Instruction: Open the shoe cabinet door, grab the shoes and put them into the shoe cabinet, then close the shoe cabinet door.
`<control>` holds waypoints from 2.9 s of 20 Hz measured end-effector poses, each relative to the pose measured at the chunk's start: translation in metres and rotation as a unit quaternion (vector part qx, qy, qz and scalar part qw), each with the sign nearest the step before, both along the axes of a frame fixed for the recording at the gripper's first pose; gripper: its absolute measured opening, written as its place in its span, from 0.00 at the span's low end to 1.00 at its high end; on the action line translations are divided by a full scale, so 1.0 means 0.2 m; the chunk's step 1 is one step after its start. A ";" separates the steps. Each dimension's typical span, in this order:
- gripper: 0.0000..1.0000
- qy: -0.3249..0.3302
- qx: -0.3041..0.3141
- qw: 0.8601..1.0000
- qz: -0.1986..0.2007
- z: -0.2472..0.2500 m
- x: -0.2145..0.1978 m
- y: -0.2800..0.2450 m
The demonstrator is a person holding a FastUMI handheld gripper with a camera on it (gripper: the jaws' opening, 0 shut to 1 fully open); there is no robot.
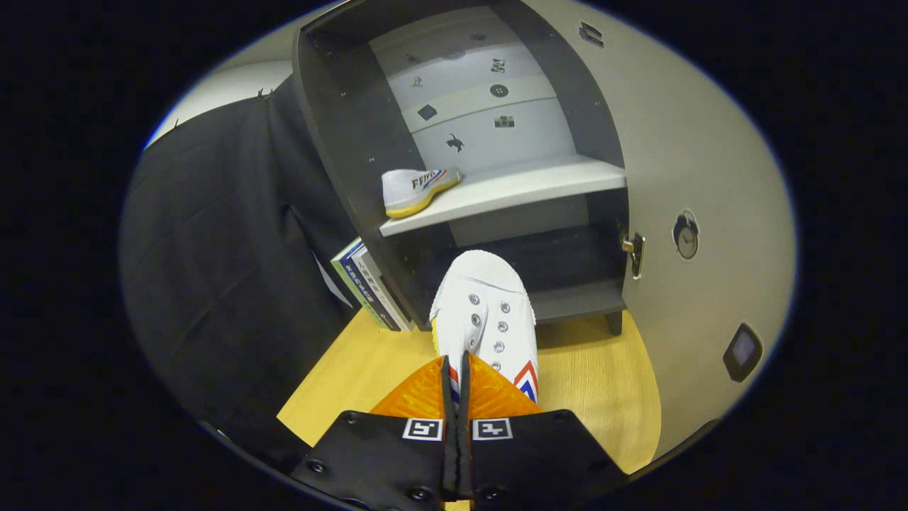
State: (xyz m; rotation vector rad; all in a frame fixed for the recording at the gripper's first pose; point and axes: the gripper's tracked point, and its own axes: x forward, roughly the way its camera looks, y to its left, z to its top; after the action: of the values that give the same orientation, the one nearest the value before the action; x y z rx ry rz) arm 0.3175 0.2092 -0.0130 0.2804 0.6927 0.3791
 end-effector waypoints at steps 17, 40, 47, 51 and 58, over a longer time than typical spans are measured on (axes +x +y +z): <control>0.01 -0.102 0.029 0.993 -0.060 0.48 0.90 0.05; 0.43 -0.115 -0.051 0.987 -0.100 0.35 1.50 0.20; 0.98 -0.226 -0.108 0.966 -0.064 0.69 1.01 0.18; 0.98 -0.261 -0.111 0.957 -0.054 0.85 0.66 0.12; 0.98 -0.288 -0.110 0.950 -0.055 1.04 0.15 -0.11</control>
State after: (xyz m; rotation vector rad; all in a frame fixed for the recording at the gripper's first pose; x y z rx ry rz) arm 0.3474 0.1881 0.1954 -0.0110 0.1384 0.2549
